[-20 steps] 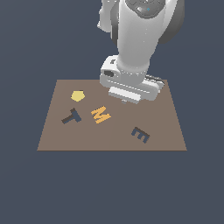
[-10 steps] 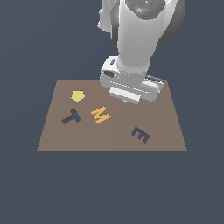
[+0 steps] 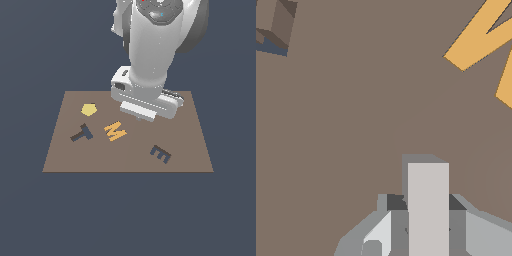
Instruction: Insert a designated object into the corresponding slot on a board.
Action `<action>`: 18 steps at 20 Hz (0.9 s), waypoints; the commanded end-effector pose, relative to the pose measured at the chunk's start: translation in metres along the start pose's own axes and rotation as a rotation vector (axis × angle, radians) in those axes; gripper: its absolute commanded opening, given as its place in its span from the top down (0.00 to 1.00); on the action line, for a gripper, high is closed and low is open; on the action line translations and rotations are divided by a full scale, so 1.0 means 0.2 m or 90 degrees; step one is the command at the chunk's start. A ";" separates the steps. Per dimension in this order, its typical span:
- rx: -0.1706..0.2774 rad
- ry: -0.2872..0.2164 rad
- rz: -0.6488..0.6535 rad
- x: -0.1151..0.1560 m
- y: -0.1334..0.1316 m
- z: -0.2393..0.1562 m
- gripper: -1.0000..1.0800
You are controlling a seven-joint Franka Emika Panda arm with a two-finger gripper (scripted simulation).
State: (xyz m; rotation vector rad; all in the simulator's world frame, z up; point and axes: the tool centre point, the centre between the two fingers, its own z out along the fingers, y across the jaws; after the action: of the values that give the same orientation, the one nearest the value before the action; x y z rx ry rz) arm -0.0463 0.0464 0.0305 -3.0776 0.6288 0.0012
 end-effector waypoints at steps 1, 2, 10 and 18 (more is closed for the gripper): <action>0.000 0.000 0.020 0.05 0.03 0.00 1.00; 0.000 0.000 0.030 0.08 0.05 -0.01 1.00; 0.001 0.001 0.156 0.39 0.27 -0.02 1.00; 0.001 0.001 0.291 0.66 0.58 -0.04 1.00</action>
State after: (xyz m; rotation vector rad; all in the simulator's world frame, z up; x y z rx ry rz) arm 0.0257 -0.0990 0.0380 -2.8765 1.2599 -0.0006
